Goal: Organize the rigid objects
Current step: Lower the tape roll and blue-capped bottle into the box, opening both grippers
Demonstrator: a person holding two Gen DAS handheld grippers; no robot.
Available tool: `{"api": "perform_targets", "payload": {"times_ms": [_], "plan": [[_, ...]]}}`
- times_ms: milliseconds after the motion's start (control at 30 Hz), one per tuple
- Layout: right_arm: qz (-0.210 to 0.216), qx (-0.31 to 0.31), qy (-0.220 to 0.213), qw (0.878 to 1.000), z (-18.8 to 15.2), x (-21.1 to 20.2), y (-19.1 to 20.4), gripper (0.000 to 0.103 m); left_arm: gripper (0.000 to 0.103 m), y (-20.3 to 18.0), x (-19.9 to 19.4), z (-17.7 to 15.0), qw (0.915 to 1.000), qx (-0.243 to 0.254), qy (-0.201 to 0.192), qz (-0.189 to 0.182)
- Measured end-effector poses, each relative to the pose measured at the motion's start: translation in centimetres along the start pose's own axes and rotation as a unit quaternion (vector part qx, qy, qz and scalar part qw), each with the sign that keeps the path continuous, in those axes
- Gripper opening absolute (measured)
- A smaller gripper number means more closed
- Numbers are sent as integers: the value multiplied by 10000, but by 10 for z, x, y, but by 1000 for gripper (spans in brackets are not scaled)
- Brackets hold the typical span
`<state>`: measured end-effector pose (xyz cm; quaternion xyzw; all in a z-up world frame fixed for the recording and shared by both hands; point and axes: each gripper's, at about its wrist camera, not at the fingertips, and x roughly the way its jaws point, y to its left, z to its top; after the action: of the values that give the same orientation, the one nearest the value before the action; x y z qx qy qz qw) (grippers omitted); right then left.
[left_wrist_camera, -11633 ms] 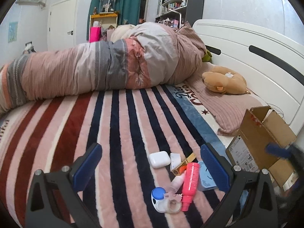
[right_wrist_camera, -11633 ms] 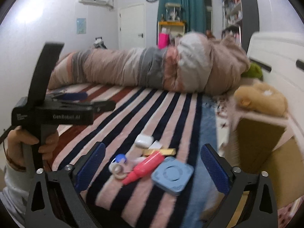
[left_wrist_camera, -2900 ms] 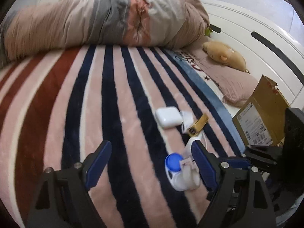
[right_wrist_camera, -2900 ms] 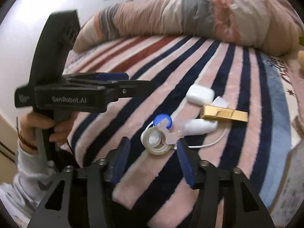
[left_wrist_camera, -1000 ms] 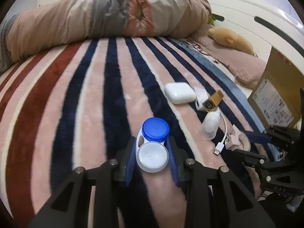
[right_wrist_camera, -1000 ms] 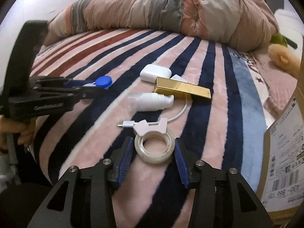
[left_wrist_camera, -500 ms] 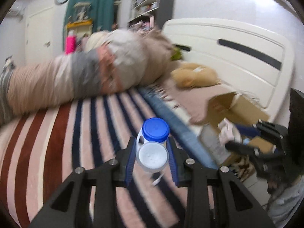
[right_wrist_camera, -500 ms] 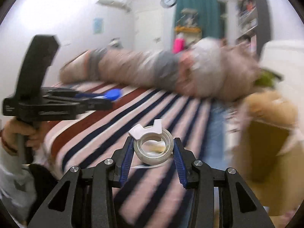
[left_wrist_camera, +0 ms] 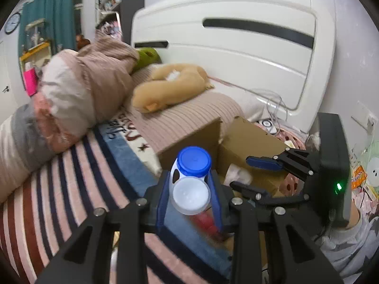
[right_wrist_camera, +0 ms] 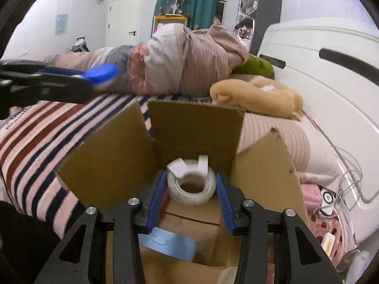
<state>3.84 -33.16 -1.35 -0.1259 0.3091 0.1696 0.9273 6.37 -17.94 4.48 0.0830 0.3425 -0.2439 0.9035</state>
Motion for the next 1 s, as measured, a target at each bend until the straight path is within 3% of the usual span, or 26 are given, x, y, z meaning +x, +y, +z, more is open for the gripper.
{"api": "perform_targets", "payload": {"times_ms": [167, 233, 367, 500, 800, 1000], "plan": [[9, 36, -89, 10000, -12, -11, -12, 47, 29, -21, 42, 12, 9986, 199, 495, -52], [101, 43, -131, 9999, -17, -14, -13, 56, 29, -22, 59, 12, 9972, 181, 717, -144], [153, -29, -178, 9997, -23, -18, -12, 58, 30, -30, 82, 12, 9950, 221, 963, -150], [109, -66, -155, 9998, -26, -21, -11, 58, 48, -30, 86, 10, 9949, 211, 975, -118], [167, -72, -244, 9995, -15, -33, 4, 62, 65, 8, 27, 1, 9993, -148, 344, 20], [583, -203, -566, 9965, 2, -46, 40, 62, 70, 72, -29, -43, 9960, -579, 64, 674]]}}
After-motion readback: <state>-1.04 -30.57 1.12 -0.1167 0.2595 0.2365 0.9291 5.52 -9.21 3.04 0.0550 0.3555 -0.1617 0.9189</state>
